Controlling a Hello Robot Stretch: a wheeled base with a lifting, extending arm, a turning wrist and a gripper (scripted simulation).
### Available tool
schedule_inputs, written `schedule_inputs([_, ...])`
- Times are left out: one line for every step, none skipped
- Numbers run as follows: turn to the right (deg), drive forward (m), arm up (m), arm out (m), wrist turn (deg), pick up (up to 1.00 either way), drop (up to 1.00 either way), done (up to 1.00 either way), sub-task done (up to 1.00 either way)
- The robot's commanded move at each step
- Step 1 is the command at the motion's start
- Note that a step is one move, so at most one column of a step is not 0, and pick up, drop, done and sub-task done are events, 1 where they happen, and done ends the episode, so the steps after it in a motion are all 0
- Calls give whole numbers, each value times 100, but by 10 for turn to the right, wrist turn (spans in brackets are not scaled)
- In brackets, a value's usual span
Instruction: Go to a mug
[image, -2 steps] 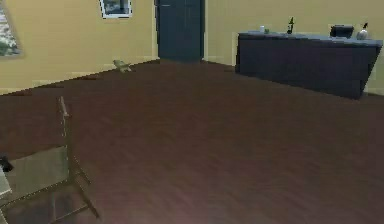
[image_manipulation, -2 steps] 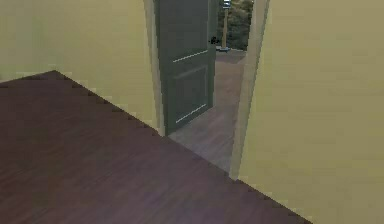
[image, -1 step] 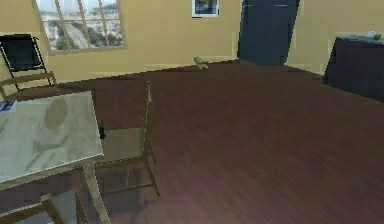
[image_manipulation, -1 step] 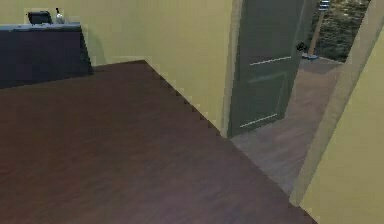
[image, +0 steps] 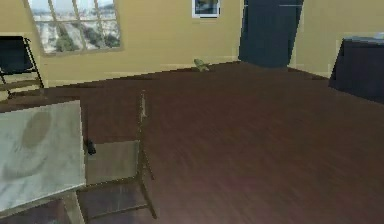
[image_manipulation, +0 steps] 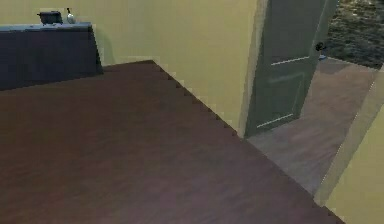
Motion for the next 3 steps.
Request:
schedule_inputs([270,0,0,0,0,0,0,0,0])
schedule_inputs([0,100,0,0,0,0,0,0,0])
schedule_inputs([30,0,0,0,0,0,0,0,0])
